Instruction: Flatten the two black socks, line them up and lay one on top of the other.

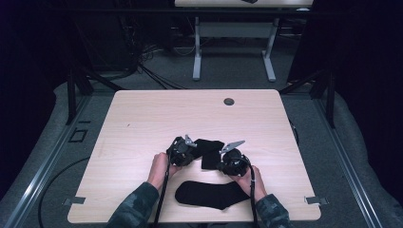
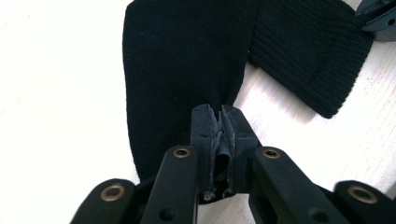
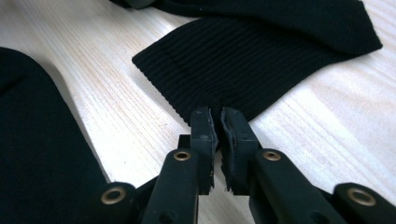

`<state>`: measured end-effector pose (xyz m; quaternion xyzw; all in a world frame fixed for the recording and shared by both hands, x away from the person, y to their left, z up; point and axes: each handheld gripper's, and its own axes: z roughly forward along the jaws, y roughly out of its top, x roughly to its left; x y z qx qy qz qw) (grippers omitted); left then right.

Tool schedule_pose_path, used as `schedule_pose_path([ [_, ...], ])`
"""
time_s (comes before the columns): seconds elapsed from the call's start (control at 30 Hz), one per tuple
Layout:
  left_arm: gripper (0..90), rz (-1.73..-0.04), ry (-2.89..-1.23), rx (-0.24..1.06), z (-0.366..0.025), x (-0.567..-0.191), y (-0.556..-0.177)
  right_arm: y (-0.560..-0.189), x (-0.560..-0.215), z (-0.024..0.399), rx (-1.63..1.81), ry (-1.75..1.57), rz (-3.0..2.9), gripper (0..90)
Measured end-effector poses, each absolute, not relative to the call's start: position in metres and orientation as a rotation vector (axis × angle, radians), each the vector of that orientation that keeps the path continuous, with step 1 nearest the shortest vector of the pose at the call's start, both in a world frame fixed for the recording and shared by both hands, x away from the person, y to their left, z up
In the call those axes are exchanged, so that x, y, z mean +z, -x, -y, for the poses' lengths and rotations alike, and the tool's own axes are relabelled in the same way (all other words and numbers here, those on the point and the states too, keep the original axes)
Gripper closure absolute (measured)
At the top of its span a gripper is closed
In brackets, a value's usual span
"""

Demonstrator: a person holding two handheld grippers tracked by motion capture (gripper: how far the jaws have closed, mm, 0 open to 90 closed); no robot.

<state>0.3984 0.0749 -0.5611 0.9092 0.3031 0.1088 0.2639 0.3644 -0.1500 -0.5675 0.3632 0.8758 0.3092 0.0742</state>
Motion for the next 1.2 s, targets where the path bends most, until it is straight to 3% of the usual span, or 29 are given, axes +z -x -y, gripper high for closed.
schedule_pose_path([
  [0.3,85.3,-0.775,-2.424,0.318,-0.079,-0.546,-0.388,-0.358,-0.561,0.168,0.907,-1.096,-2.600,85.5],
  [0.6,84.2,-0.701,-2.440,0.296,-0.082,-0.542,-0.383,-0.348,-0.549,0.214,0.842,-1.110,-2.548,83.9],
  [0.67,75.3,-0.701,-2.485,0.236,-0.083,-0.549,-0.385,-0.348,-0.550,0.226,0.828,-1.155,-2.562,73.3],
  [0.73,53.1,-0.740,-2.477,0.187,-0.087,-0.555,-0.385,-0.349,-0.550,0.238,0.884,-1.226,-2.568,54.9],
  [0.77,47.1,-0.740,-2.477,0.187,-0.087,-0.555,-0.385,-0.349,-0.550,0.238,0.884,-1.226,-2.568,54.9],
  [0.83,43.7,-0.754,-2.443,0.185,-0.090,-0.552,-0.384,-0.352,-0.549,0.243,0.928,-1.291,-2.548,48.3],
  [0.9,41.5,-0.774,-2.418,0.190,-0.094,-0.548,-0.383,-0.358,-0.549,0.242,0.977,-1.334,-2.554,47.4],
  [1.03,45.5,-0.844,-2.410,0.190,-0.102,-0.550,-0.386,-0.367,-0.554,0.228,0.915,-1.357,-2.612,46.1],
  [1.2,57.4,-0.878,-2.434,0.165,-0.104,-0.556,-0.388,-0.368,-0.559,0.223,0.887,-1.401,-2.626,55.2],
])
